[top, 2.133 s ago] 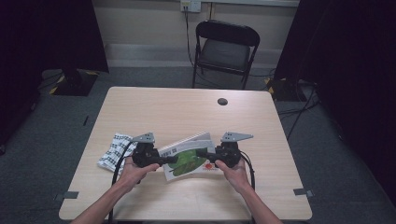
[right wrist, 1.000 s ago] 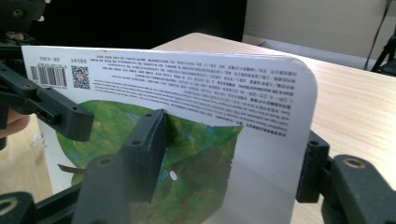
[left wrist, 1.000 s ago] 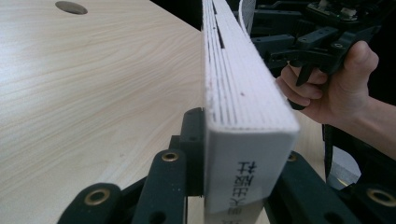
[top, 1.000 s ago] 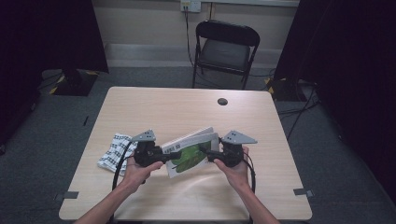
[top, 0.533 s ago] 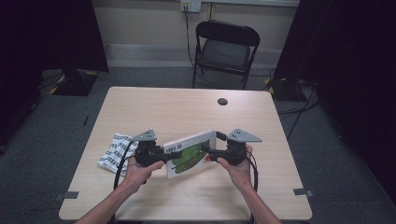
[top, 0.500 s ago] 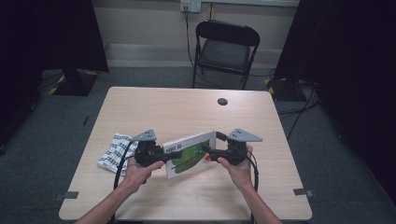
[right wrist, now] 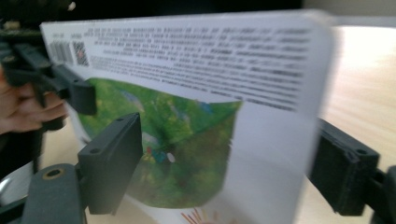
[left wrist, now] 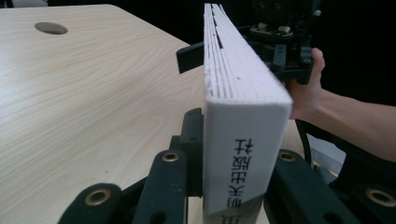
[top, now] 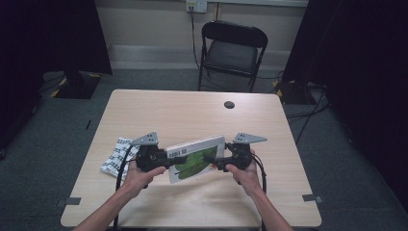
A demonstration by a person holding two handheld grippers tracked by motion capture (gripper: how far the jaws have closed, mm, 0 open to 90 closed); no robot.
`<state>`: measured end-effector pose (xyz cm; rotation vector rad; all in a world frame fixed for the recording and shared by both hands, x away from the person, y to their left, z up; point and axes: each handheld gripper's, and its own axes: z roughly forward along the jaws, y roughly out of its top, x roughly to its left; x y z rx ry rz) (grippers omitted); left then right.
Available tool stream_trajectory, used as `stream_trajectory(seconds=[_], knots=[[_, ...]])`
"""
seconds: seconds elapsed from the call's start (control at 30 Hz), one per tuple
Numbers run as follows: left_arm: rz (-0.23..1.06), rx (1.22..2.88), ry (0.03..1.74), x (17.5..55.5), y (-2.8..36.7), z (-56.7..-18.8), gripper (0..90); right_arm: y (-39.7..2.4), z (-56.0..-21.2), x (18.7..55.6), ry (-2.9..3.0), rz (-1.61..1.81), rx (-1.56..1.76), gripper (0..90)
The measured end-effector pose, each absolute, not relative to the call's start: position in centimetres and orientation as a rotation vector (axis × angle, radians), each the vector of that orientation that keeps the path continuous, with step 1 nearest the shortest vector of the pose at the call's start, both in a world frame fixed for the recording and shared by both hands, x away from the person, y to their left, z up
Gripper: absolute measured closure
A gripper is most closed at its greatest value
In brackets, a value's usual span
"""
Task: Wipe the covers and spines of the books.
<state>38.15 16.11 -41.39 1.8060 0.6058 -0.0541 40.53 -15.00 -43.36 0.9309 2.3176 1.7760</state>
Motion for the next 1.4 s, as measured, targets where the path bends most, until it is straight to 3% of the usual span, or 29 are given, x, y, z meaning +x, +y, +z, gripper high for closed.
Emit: stream_trajectory(seconds=[0.6,1.4], knots=[[0.007,1.860,0.602,38.8,16.1,-41.6,73.9,-13.7,-43.2,40.2,2.401,1.515,0.848,23.7],[0.161,1.909,0.644,41.9,15.4,-40.1,60.6,-12.5,-42.0,41.5,2.247,1.372,0.858,27.0]])
